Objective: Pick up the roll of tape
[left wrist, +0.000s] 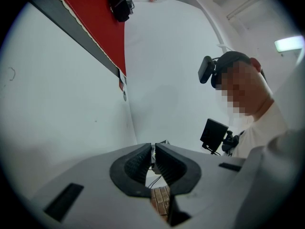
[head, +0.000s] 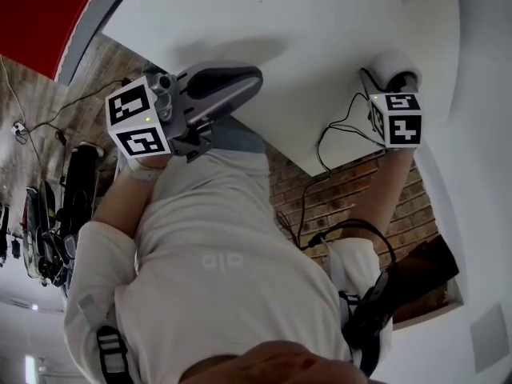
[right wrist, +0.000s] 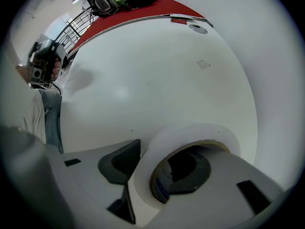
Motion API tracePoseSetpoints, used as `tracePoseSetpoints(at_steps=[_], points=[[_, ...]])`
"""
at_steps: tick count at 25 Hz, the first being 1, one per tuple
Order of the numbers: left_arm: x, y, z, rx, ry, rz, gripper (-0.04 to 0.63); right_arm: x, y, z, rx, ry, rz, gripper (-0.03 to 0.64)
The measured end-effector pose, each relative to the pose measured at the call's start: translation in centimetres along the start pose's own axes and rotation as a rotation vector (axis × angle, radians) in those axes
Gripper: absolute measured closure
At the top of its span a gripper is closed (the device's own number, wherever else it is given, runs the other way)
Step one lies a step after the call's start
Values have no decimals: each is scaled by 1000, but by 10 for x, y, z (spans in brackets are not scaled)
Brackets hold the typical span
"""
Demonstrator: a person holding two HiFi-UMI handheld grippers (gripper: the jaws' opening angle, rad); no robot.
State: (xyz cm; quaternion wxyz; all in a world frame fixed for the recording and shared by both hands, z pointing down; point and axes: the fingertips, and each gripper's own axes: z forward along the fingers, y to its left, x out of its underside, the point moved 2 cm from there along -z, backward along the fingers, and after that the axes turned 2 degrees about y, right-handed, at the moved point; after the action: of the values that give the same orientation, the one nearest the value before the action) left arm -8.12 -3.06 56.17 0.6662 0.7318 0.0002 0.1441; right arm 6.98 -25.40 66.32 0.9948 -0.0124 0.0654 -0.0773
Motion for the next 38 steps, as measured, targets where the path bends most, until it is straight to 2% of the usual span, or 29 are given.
tracePoseSetpoints(at_steps=[2,3,10,17,32,38], points=[[0,-2,1,1,-3,1,584,-1,2,-1,-6,1,-15,464],[1,-3,1,2,-1,2,584,-1,3,-1,-6,5,-23,469],[2,-5,-3,-7,-4,6,584,0,9,-4,2,4,-43,480],[2,-9,-3,-4,-8,7,584,-8,19,-13,-29,-48,-36,486],[4,-19,-6,7,-11,21,584,-31,28,-45,-71,-223,-3,502],[1,-28,-11,13,-12,36,584,-46,41,-68,-115,-315,13,502]])
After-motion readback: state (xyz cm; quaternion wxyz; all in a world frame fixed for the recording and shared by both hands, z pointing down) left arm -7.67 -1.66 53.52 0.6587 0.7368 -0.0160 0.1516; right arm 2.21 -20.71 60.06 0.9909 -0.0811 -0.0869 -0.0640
